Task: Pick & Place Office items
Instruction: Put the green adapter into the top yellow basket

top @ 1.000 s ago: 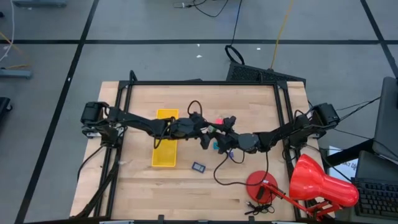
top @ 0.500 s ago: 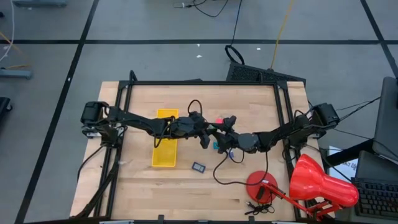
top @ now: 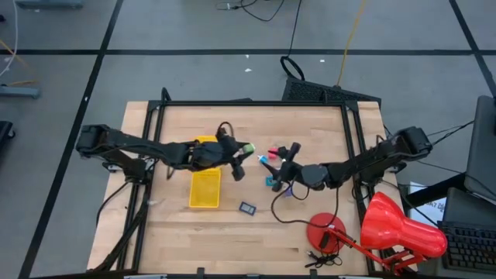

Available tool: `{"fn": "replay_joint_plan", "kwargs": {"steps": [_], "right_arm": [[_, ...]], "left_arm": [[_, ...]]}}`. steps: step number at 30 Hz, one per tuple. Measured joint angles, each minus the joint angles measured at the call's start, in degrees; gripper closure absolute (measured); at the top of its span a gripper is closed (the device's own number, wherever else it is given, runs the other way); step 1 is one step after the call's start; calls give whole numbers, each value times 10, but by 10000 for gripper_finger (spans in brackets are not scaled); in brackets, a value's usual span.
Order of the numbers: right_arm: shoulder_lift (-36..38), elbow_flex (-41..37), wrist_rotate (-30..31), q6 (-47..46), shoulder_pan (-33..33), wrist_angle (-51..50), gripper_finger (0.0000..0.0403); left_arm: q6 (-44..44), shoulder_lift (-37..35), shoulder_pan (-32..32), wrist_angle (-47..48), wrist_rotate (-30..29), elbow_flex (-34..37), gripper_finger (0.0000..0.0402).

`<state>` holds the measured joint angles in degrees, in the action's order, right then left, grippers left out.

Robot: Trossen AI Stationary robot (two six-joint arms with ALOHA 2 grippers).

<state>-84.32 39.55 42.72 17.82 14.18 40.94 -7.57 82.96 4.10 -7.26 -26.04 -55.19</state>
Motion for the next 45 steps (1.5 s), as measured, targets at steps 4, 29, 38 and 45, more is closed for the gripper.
{"fn": "replay_joint_plan", "kwargs": {"steps": [4,29,38,45], "right_arm": [[35,0,-39,-57,-7,-53,205],[126,-182,-308,-259,-139,90,232],[126,-185,-309,-258,-143,90,232],[126,-185,-308,-256,-143,90,232]], "left_arm": [[-4,-54,-3,-63,-3,89,274],[-102,-230,-7,-332,-72,494,274],[-155,-225,-9,-242,-170,495,274],[-170,-203,-23,-239,-155,495,274]]}}
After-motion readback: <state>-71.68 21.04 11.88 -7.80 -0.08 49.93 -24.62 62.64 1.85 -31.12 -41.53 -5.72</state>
